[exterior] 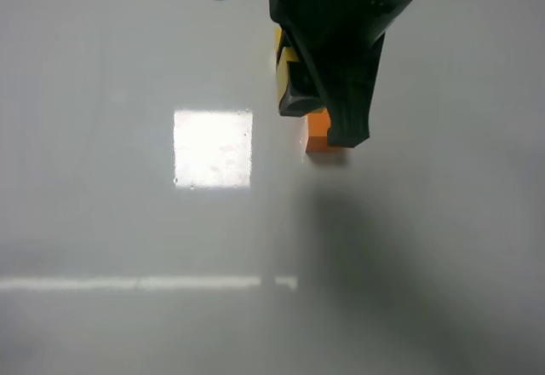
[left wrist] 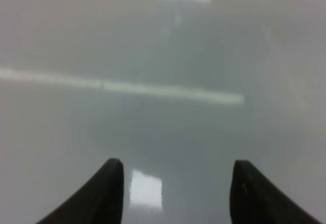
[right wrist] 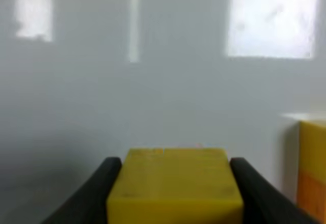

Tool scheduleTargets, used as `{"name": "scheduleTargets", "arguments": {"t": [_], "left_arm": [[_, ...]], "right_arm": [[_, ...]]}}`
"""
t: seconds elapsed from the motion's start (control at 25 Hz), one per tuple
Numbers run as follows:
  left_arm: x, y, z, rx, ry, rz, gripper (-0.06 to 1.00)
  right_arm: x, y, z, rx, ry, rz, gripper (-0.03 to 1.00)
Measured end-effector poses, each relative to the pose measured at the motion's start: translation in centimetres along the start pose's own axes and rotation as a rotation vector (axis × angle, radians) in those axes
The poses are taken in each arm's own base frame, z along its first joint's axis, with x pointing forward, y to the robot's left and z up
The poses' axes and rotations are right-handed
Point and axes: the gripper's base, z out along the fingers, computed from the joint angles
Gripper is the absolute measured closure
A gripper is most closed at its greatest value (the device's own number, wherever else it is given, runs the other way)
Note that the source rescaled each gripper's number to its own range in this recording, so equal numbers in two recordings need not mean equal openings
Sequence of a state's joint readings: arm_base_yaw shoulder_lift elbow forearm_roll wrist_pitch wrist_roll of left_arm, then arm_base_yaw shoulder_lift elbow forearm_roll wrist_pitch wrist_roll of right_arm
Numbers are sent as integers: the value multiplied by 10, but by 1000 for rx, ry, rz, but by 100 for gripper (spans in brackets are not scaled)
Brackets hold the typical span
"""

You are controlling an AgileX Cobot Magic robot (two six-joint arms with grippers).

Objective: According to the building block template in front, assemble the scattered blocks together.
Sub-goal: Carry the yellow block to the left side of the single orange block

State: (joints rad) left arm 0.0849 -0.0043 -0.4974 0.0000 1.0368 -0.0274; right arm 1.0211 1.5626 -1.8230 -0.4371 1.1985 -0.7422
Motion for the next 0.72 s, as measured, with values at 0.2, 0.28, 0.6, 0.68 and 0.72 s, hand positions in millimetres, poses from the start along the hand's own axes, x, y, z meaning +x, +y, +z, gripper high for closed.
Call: {"name": "scheduleTargets", "arguments": {"t": [0.2, 0.28, 0.6, 0.68, 0.72], "left_arm": [[0, 0, 0, 0, 0, 0, 84], [0, 0, 0, 0, 0, 0, 84], [0, 0, 0, 0, 0, 0, 84], [0, 0, 0, 0, 0, 0, 84], [0, 0, 0, 0, 0, 0, 84]], "right_arm": [[-18, 3, 32, -24, -13, -47, 97], [-23, 4, 46, -26, -17, -67, 97], [13, -15, 76, -62, 30, 42, 97], [19, -18, 78, -70, 30, 51, 97], [19, -18, 78, -72, 26, 49, 97]]}}
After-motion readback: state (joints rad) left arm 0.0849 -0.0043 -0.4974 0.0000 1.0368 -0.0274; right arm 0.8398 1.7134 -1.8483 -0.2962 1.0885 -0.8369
